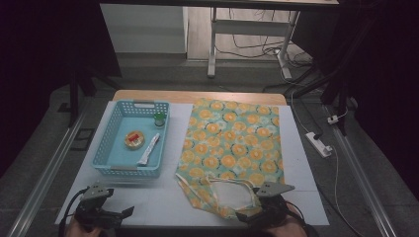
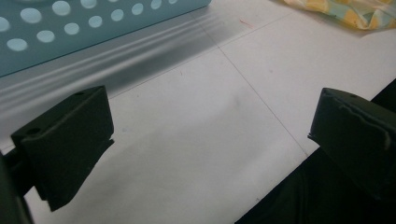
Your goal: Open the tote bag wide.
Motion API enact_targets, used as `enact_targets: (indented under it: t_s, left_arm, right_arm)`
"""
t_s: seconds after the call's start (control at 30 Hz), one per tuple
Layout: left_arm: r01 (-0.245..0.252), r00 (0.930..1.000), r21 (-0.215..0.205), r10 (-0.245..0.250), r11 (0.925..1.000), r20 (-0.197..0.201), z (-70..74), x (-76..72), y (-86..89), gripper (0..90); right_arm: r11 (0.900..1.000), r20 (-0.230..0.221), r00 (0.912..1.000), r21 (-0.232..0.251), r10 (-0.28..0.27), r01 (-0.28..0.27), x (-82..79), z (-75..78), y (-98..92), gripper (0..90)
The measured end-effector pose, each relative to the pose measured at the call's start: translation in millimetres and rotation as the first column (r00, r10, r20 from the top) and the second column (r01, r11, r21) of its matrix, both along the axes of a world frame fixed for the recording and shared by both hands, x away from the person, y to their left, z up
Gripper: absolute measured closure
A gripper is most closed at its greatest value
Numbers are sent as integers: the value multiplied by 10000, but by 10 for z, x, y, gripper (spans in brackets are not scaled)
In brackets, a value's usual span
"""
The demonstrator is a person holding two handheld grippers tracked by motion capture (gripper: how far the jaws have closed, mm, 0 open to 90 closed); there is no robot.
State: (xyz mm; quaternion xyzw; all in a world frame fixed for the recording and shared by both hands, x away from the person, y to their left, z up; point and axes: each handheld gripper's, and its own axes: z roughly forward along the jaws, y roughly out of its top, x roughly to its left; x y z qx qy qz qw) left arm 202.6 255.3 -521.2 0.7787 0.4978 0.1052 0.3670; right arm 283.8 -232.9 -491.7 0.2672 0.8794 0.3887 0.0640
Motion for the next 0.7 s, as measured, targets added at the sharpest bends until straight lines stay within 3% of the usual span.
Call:
enact_targets:
  t_s: [0.37, 0.5, 0.63, 0.7]
  left_arm:
    - [-4, 10000, -34, 4, 10000, 24, -1, -2, 3, 0]
    - [8, 10000, -21, -8, 10000, -5, 0, 0, 2, 0]
    - [6, 10000, -8, -6, 10000, -1, -1, 0, 0, 0]
    - [10, 10000, -6, -10, 10000, -4, -1, 0, 0, 0]
  right_arm:
    - [9934, -173, 9940, -361, 1084, -1090, -169, -49, 382, 3]
    - [9906, -214, 9907, -200, 1345, -1350, -204, -43, 448, 28]
    - [9865, -150, 9864, -38, 1637, -1638, -254, -24, 518, 83]
    - [9839, 8, 9839, 47, 1786, -1786, -281, -6, 542, 191]
